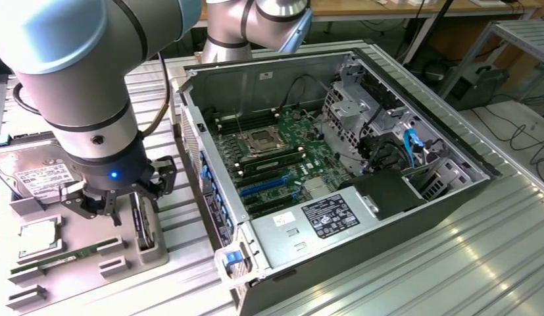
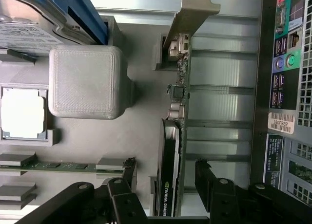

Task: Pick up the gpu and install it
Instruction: 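Pick up the gpu and move the gpu toward the slot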

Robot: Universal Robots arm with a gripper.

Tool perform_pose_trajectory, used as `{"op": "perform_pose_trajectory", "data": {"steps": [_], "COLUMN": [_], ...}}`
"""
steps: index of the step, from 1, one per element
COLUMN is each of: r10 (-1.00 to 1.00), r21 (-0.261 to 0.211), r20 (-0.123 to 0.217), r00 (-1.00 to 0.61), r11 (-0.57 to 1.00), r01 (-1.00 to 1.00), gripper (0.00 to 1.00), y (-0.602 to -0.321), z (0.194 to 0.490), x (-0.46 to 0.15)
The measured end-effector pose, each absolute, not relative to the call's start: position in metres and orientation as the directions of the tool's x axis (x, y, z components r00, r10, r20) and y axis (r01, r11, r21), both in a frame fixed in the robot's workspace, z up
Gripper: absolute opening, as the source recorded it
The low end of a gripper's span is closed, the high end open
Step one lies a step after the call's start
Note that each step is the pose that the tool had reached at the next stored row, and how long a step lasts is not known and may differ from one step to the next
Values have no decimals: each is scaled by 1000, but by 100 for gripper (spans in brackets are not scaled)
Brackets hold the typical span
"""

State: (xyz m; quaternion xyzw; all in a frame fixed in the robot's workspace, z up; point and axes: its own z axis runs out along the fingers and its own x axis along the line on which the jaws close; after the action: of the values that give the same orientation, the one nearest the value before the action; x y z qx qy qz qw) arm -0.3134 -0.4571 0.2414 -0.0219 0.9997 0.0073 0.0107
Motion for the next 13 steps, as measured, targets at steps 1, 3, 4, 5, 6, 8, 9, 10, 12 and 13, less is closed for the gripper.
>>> {"op": "perform_pose_trajectory", "data": {"steps": [1, 3, 4, 5, 6, 8, 9, 10, 12, 13], "r10": [-44, -44, -44, -43, -43, -41, -41, -40, -40, -40], "r21": [14, 14, 14, 14, 13, 11, 9, 7, 5, 5], "r20": [-22, -22, -22, -22, -22, -22, -21, -22, -21, -21], "r00": [-999, -999, -999, -999, -999, -999, -999, -999, -999, -999], "r11": [999, 999, 999, 999, 999, 999, 999, 999, 999, 999], "r01": [-44, -44, -44, -44, -43, -42, -41, -41, -41, -41], "gripper": [60, 60, 60, 60, 60, 60, 60, 60, 60, 60], "y": [-457, -457, -457, -457, -457, -451, -446, -443, -443, -443], "z": [241, 239, 239, 238, 238, 235, 233, 231, 223, 223], "x": [-313, -313, -313, -313, -313, -313, -313, -313, -313, -313]}}
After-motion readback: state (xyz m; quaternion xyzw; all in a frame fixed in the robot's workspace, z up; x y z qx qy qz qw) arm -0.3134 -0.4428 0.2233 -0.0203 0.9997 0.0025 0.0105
